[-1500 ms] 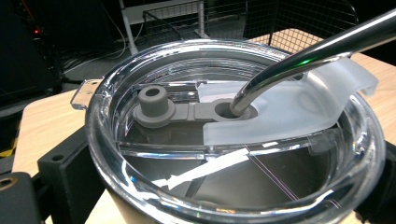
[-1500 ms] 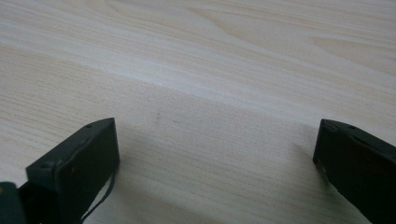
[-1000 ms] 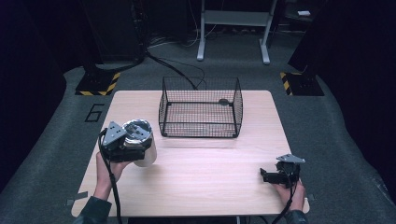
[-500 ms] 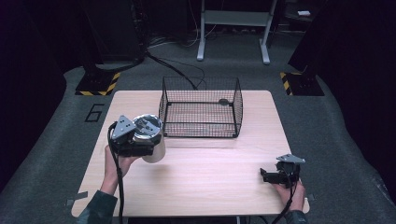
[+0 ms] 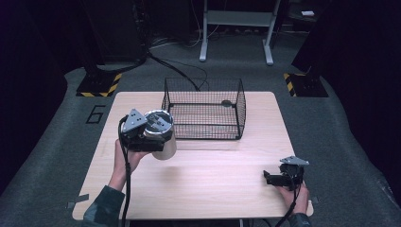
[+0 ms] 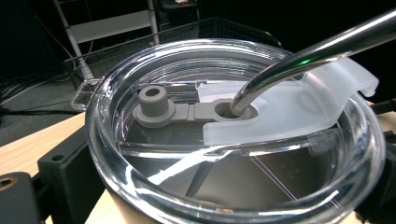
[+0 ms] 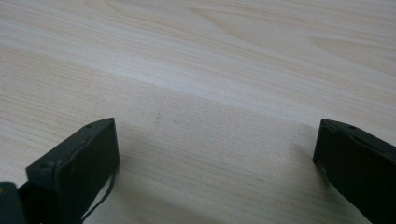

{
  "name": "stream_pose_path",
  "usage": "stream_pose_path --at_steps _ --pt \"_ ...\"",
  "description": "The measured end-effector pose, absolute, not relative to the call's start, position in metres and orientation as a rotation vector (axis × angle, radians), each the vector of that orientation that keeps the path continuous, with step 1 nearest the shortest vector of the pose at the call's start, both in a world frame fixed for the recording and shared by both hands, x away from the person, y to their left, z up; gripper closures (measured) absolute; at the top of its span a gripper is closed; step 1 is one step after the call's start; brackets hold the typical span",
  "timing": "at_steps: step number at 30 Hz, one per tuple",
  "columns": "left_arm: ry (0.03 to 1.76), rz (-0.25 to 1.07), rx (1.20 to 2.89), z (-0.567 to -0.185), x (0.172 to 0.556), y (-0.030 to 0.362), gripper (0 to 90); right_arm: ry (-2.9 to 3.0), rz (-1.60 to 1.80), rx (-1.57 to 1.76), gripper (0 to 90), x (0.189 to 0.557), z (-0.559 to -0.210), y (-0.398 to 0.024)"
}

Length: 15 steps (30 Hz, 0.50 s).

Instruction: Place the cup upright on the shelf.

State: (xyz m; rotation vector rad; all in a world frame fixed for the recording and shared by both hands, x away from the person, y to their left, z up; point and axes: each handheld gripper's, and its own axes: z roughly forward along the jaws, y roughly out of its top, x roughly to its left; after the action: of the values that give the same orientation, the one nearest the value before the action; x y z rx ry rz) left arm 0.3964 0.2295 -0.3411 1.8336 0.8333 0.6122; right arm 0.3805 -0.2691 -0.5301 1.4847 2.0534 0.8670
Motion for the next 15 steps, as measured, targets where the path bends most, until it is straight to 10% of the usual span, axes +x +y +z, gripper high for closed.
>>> stream_pose_path --at_steps 15 --pt "0.788 0.563 1.832 -0.324 0.411 0.207 4.0 2.050 0.868 1.488 0.0 0.380 -0.530 -0.269"
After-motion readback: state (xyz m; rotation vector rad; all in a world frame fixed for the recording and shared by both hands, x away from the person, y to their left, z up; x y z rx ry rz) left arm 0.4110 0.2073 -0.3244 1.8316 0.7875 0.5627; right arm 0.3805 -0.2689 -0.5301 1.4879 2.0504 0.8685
